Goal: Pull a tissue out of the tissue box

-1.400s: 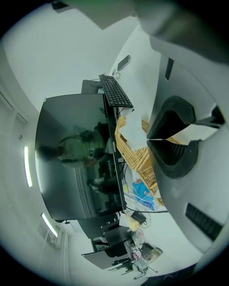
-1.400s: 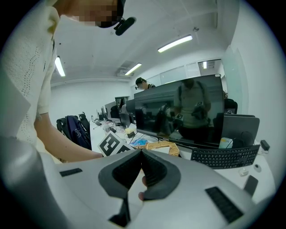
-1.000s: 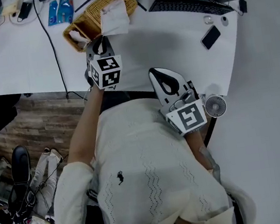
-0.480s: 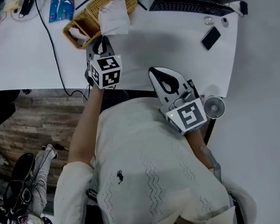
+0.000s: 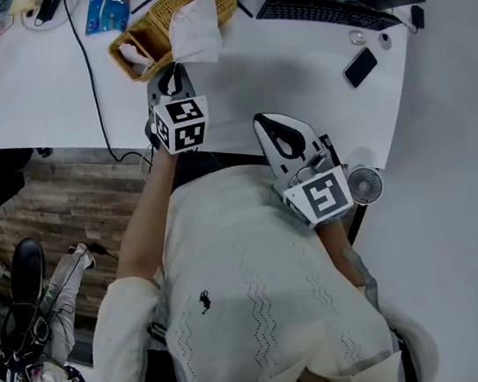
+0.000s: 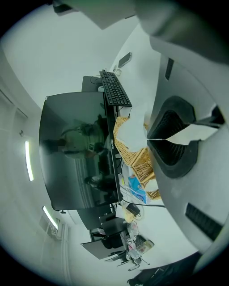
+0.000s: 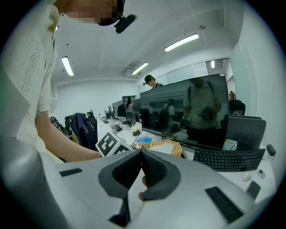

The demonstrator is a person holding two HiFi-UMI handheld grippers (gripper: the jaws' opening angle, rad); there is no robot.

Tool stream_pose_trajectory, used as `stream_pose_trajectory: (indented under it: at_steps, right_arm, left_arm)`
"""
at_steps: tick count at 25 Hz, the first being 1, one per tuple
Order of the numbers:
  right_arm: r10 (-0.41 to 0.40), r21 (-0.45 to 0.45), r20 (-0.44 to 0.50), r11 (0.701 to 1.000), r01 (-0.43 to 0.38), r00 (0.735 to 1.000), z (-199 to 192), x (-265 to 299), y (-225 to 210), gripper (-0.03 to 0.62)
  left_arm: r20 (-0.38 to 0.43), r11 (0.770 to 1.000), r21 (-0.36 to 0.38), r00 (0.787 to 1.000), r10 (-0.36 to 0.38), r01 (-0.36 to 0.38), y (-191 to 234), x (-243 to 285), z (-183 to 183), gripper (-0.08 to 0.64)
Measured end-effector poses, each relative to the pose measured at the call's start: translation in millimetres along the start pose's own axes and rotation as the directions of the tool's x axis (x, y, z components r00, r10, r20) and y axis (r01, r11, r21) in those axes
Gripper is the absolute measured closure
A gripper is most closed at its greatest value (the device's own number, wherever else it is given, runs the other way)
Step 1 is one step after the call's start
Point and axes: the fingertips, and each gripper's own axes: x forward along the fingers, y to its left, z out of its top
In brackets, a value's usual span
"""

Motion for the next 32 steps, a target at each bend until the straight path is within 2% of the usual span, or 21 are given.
stream_pose_trajectory:
  at_steps: [21,32]
  right_arm:
    - [0.040,-0.019,-0.001,0.999,-0.040,0.999,-5.0,5.6,3.3,0.591]
    - [0.033,-0.006,-0.017,0.999,-0.033,0.999,-6.9,19.7,9.4,0.591]
  left_arm:
    - [-0.013,1.000,-0.016,1.000,0.008,-0.008,-2.7,-17.2,-16.7,0.545]
    - [-0.019,0.999,-0.013,0.999,-0.048,0.048,-5.0,-29.2,-25.2,0.545]
